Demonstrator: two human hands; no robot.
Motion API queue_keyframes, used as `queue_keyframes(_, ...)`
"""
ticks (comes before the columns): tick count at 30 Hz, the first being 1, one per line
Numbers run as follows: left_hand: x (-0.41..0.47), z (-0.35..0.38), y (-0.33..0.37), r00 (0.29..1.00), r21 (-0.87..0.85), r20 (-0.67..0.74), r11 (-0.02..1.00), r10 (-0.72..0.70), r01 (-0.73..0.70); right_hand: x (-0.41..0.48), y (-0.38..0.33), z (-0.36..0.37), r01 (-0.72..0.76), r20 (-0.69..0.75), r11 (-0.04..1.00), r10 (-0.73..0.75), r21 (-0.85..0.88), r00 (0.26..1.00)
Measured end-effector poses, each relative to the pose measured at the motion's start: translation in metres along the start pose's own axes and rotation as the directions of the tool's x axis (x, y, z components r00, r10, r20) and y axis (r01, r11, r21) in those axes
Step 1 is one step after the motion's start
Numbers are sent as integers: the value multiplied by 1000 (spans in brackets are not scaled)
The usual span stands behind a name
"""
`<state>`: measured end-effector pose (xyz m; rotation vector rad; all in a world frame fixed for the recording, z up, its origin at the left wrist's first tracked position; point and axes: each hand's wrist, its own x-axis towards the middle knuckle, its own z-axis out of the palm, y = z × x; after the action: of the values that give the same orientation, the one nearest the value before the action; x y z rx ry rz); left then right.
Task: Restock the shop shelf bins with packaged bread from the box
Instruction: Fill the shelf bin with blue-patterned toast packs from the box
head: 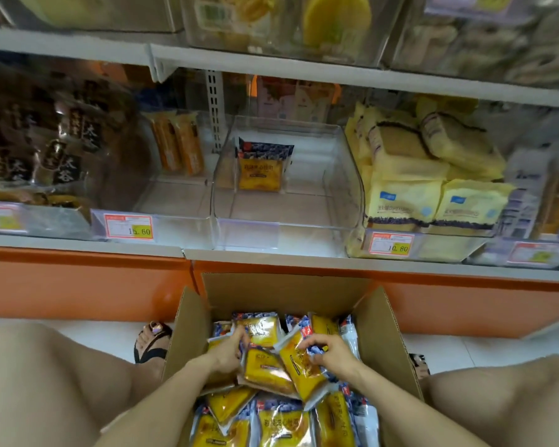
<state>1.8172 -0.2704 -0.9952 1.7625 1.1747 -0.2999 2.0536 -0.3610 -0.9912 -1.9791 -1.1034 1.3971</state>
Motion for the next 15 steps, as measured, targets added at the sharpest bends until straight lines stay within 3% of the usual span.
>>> queue_keyframes(5, -1, 24, 13, 995, -175, 91, 983, -32, 47, -25, 0, 7, -38, -6, 999, 38, 9, 999)
queue_keyframes(15, 17, 41, 32, 995, -301, -51, 951, -87, 68, -48, -9, 2, -67, -133, 998, 67, 7, 989)
